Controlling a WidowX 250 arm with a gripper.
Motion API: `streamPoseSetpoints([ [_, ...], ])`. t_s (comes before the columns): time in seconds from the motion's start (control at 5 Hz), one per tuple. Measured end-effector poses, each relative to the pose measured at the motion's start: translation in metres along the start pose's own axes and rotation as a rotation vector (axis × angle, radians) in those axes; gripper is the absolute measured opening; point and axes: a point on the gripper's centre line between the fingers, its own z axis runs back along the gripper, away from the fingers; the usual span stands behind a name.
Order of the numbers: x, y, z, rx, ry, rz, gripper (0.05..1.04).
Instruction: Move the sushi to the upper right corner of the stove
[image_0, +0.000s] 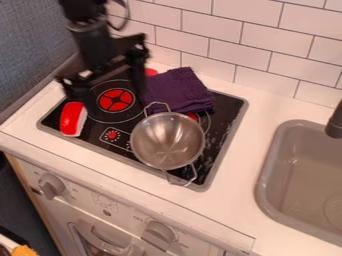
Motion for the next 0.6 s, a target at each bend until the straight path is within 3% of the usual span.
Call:
streamPoseSetpoints([
  [0.2,0.017,0.028,0.002,0.077,-0.032,-0.029,1.001],
  [0.6,0.042,0.065,-0.017,0.207,-0.158,-0.211,1.001],
])
